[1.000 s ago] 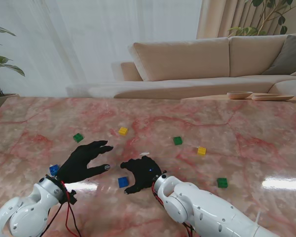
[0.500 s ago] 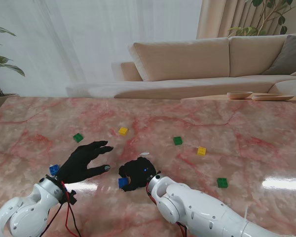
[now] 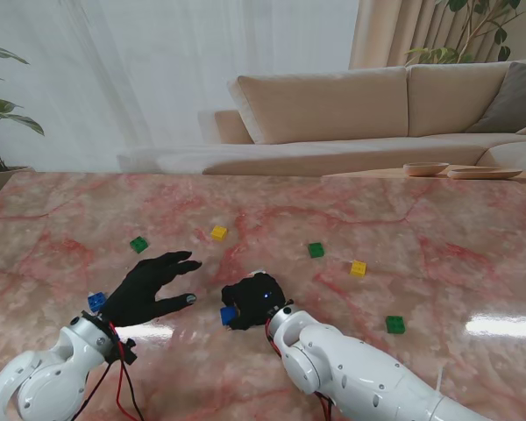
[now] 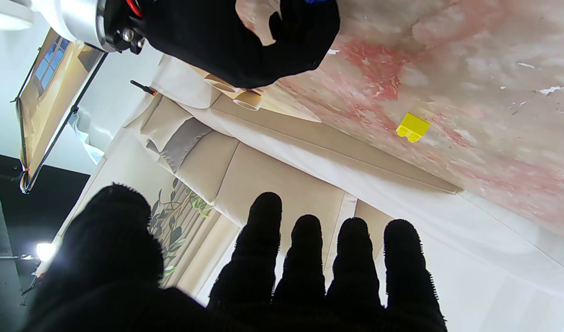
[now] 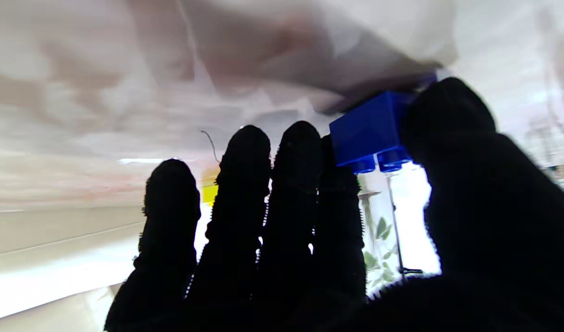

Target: Build a two-level staggered structure with toy bricks

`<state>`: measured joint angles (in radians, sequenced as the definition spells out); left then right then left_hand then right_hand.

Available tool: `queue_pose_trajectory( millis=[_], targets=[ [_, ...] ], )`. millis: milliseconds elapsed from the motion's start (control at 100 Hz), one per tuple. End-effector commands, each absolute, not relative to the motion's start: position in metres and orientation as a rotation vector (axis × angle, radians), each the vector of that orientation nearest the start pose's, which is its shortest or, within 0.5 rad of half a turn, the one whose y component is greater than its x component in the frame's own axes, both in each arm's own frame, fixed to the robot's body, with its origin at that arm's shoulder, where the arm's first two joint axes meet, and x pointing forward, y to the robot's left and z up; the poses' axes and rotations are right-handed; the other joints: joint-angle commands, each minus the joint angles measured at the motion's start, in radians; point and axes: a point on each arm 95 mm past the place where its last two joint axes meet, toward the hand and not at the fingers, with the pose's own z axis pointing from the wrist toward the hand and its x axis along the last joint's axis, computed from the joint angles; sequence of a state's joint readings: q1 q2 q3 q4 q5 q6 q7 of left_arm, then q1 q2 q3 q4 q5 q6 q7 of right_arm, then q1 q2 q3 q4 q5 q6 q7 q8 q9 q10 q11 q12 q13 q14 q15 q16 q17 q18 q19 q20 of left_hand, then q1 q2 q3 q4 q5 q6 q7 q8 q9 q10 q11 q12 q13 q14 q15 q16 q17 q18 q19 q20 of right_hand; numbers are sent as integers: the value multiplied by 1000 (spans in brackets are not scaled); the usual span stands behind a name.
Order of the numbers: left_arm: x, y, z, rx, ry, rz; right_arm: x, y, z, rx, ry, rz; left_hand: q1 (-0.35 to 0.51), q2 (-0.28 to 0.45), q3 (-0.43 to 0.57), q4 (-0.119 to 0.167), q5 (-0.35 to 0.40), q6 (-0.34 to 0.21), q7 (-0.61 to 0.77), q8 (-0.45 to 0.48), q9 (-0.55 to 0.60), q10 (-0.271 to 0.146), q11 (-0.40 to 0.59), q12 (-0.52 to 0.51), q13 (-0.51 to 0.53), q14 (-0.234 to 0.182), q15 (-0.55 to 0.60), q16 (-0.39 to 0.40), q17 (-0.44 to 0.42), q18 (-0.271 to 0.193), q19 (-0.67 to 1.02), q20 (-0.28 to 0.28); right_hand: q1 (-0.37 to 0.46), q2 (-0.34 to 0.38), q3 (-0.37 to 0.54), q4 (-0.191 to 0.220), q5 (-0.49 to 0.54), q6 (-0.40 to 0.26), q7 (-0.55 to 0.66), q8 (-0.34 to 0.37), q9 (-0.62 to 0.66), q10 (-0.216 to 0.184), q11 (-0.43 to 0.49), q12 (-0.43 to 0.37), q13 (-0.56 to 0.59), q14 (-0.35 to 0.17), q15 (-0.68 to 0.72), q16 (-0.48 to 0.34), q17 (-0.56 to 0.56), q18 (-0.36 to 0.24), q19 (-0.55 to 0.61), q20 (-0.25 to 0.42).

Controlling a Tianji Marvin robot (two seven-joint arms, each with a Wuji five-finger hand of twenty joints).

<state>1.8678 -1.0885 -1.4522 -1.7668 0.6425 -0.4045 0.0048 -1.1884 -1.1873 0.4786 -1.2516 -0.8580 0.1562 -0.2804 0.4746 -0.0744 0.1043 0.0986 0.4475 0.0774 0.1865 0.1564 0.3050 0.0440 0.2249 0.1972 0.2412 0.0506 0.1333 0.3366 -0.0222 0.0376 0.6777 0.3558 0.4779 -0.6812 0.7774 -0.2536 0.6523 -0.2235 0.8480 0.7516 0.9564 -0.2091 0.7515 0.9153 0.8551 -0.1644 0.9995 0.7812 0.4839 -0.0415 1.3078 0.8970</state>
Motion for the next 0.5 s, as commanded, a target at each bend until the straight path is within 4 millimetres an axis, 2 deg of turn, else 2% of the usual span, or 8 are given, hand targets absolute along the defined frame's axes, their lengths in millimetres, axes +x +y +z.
queue_pose_trajectory(
  millis=[0, 190, 490],
  targets=[
    [323, 28, -319, -1393, 1411, -1966, 390, 148, -404, 1021, 1760, 1543, -37, 12, 19, -32, 14, 16, -5, 2, 30, -4, -13, 7, 9, -7, -1, 0, -18, -8, 0, -14, 52, 40, 115, -3, 91, -117, 90, 20, 11, -11, -1, 26, 32, -12, 25, 26, -1, 0, 49, 36],
    [323, 27, -320, -1398, 1410, -1964, 402, 134, -397, 1037, 1710, 1484, -35, 12, 19, -34, 14, 17, -6, 1, 30, -2, -13, 7, 8, -7, 0, 1, -17, -8, -1, -15, 37, 47, 117, -6, 70, -109, 85, 19, -11, -8, -8, 26, 16, -12, 21, 26, -11, -2, 47, 37],
    [324, 28, -320, -1401, 1419, -1955, 421, 115, -398, 1073, 1664, 1394, -31, 12, 19, -35, 14, 18, -6, 1, 30, -3, -12, 8, 7, -6, 0, 1, -17, -8, -2, -15, 30, 53, 113, -3, 27, -96, 81, 15, -53, -6, -8, 18, -16, -16, 13, 22, -32, -11, 34, 35]
  ],
)
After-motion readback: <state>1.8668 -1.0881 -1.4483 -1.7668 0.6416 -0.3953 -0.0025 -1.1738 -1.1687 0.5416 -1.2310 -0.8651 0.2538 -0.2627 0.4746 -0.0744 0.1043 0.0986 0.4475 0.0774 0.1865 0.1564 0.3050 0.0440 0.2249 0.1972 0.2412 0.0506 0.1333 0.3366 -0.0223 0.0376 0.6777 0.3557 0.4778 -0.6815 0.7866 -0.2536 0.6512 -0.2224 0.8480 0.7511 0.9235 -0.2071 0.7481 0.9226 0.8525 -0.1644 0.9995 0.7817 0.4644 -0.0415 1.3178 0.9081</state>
